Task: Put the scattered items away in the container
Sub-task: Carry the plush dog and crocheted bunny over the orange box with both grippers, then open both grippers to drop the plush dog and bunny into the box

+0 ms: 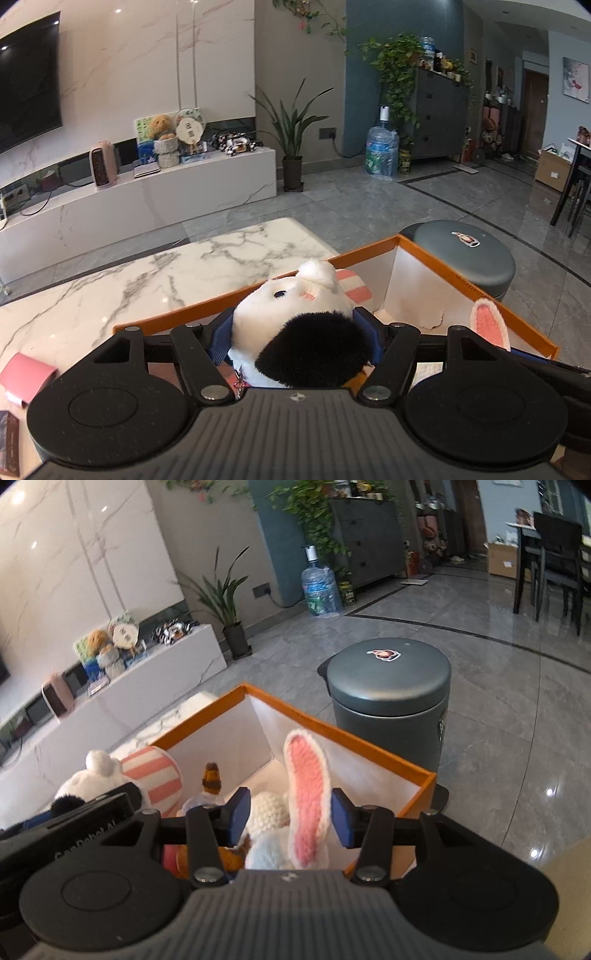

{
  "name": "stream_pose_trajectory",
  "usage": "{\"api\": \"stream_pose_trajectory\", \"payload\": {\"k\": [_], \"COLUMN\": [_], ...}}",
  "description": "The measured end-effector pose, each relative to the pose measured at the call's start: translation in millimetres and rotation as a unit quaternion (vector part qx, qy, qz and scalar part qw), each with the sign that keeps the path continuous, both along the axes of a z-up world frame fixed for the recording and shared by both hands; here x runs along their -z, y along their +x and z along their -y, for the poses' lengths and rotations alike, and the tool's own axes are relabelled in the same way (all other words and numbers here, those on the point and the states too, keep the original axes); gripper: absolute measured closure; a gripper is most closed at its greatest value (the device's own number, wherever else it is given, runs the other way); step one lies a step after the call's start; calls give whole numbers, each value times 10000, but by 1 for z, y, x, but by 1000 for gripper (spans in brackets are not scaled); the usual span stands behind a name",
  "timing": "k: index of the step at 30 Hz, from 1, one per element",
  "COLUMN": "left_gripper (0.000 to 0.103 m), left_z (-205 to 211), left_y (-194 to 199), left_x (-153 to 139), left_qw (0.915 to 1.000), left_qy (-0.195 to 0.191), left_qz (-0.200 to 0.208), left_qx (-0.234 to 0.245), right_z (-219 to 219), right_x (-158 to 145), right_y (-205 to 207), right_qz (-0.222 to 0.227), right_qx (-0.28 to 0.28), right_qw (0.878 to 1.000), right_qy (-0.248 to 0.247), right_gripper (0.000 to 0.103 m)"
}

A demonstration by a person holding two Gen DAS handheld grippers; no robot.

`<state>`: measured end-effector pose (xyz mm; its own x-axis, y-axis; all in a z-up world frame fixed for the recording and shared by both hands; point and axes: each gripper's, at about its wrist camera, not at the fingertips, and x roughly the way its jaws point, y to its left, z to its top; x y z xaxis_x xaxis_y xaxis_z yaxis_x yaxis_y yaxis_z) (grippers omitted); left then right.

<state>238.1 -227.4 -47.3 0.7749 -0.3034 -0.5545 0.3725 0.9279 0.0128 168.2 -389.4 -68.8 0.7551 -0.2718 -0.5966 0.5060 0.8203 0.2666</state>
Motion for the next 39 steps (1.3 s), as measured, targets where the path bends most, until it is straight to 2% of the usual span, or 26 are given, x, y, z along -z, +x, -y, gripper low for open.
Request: {"api": "stream_pose_trajectory", "payload": {"k": [3,7,11,20,25,35,39], "left_gripper": [25,24,23,19,17,17,15], "left_z": [5,10,9,5,3,-6,-17], "left_y": [7,20,29,27,24,7,-4], "left_x": [2,8,17,18,14,2,-5], "left_qw": [10000,9996,9976,9966,9964,9978,9975], "left_qy": [-14,-82,-246,-227,-211,-20,-34], "left_qz": [-57,-258,-654,-778,-791,-494,-447], "left_qx": [38,56,-15,-138,-230,-432,-542], "right_z": [6,8,11,12,10,9,5], "right_x": [0,1,2,1,1,2,0], "right_y": [-3,-3,-2,1,3,2,-2], "right_qz": [100,129,171,164,164,192,267], "right_qx": [136,150,154,157,143,55,-28], "right_qw": [9997,9996,9994,9995,9995,9994,9994], "right_qy": [186,203,249,236,248,294,240], "right_gripper": [46,46,45,43,42,39,31]}}
